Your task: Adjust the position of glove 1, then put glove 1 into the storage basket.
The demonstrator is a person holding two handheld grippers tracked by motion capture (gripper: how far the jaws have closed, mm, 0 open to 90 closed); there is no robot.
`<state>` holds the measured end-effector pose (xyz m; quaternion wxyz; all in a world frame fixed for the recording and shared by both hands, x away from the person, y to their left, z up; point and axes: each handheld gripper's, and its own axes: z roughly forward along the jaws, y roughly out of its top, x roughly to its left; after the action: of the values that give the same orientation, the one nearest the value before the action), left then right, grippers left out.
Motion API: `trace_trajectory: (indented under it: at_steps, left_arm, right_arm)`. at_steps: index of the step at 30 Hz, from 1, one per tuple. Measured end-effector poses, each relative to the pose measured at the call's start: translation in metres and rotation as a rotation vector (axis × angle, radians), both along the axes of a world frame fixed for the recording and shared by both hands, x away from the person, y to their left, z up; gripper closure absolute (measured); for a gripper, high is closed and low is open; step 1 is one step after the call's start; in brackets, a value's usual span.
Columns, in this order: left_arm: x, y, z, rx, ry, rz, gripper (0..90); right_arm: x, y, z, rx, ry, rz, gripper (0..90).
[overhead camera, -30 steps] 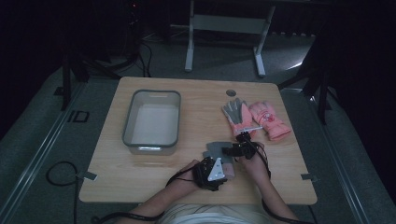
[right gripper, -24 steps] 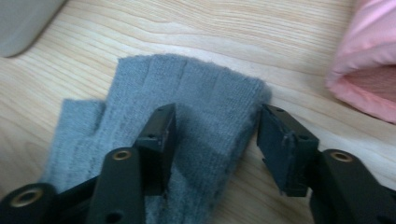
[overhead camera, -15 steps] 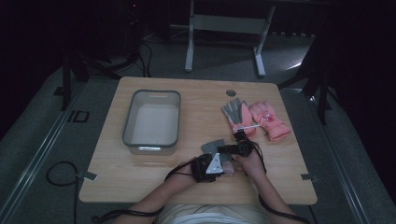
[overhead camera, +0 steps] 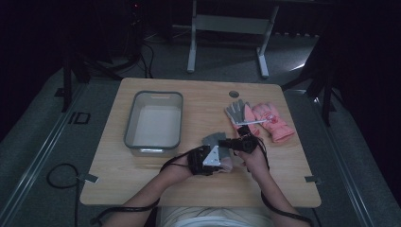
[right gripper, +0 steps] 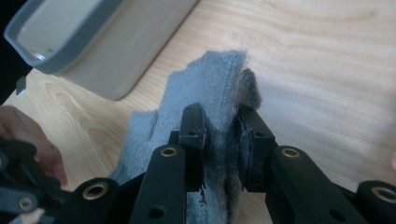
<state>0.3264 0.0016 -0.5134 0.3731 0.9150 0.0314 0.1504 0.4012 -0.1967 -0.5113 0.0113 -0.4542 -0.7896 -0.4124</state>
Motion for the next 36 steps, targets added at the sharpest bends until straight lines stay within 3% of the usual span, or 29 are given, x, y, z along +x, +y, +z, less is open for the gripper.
trace_trajectory:
  at_steps: [3, 12, 20, 27, 28, 36]
  left_arm:
    - [0.001, 0.004, 0.013, 0.027, -0.028, -0.017, 70.9]
    - [0.011, 0.018, 0.040, 0.054, -0.087, -0.027, 70.7]
    - [0.020, 0.039, 0.058, 0.053, -0.137, -0.008, 70.5]
    - [0.030, 0.060, 0.078, 0.088, -0.163, 0.018, 70.3]
    - [0.030, 0.063, 0.080, 0.093, -0.169, 0.020, 70.1]
    - [0.037, 0.095, 0.089, 0.145, -0.207, 0.037, 70.1]
  right_arm:
    - [0.000, 0.001, 0.008, 0.018, -0.015, -0.002, 74.4]
    - [0.005, 0.012, 0.036, 0.049, -0.083, -0.005, 74.5]
    - [0.017, 0.031, 0.057, 0.067, -0.116, 0.002, 74.7]
    - [0.027, 0.052, 0.075, 0.070, -0.150, 0.016, 74.7]
    - [0.029, 0.062, 0.082, 0.068, -0.172, 0.026, 74.8]
    - [0.040, 0.095, 0.093, 0.082, -0.199, 0.063, 74.8]
